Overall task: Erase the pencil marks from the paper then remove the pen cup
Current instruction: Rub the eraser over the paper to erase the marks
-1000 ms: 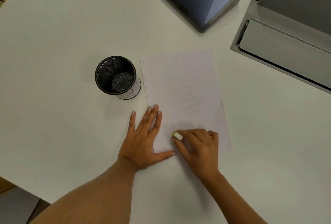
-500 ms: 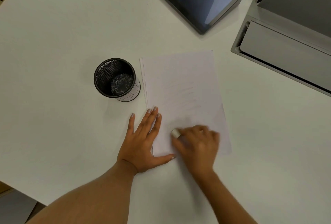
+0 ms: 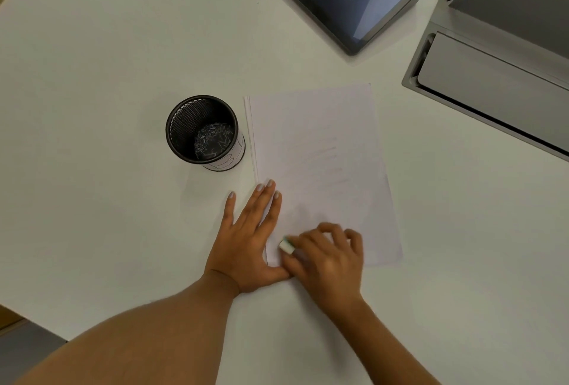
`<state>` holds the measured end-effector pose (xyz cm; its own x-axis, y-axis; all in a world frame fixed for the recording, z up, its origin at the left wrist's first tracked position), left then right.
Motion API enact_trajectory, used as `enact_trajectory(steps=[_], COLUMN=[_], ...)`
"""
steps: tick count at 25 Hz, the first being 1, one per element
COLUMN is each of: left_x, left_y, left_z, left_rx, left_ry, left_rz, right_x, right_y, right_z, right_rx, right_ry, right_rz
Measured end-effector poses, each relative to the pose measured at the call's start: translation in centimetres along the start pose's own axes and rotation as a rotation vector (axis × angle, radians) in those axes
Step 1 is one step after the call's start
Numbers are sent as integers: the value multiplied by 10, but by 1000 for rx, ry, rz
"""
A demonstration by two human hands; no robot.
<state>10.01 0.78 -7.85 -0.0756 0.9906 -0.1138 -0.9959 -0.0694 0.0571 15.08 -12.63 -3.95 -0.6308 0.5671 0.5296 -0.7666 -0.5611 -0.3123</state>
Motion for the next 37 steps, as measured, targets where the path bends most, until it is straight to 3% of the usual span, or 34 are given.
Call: enact_trajectory(steps=[1, 4, 6, 10, 12, 15, 18, 20, 24, 28, 31, 35, 37], left_x=[0, 1, 1, 0, 0, 2, 1, 2, 0, 0, 0, -1, -2], left_y=[0, -1, 0, 0, 0, 0, 0, 0, 0, 0, 0, 0, 0], left_z=[0, 0, -1, -2, -1, 1, 1, 0, -1, 1, 1, 0, 0], left_rx=[5, 26, 34, 25, 23, 33, 42, 37, 26, 33, 47, 32, 26], left_ry=[-2, -13, -8, 0, -3, -11, -2, 4, 7, -13, -24, -20, -23], left_rz=[6, 12, 13, 8, 7, 17, 16, 20, 1, 15, 13, -9, -12], right_x=[-13, -79, -87, -9, -12, -71, -87, -55, -3, -79, -80, -7, -4], right_y=[-7, -39, -43, -16, -19, -44, -45, -35, -22, -58, -56, -24, -23], right_z=[6, 39, 44, 1, 1, 31, 40, 24, -4, 31, 30, -8, -8], right_rx=[-23, -249, -296, -32, 11, -215, -269, -212, 5, -237, -238, 20, 47], right_ry=[37, 187, 184, -35, -17, 138, 107, 35, -66, 96, 35, -135, -82], right_rz=[-21, -309, -401, -123, -77, -324, -491, -447, -107, -425, -484, -175, -66])
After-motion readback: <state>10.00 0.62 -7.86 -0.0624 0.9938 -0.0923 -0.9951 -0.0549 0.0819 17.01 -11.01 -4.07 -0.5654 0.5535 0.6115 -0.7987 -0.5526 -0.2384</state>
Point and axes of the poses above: each hand's wrist, its own y-axis away from the middle knuckle, its own z-axis out of the back of the hand, x = y × z, the point moved 6 cm from there along -y, towards the middle knuckle, and after that the axes turned 12 degrees about -y, right-handed, at the moved point
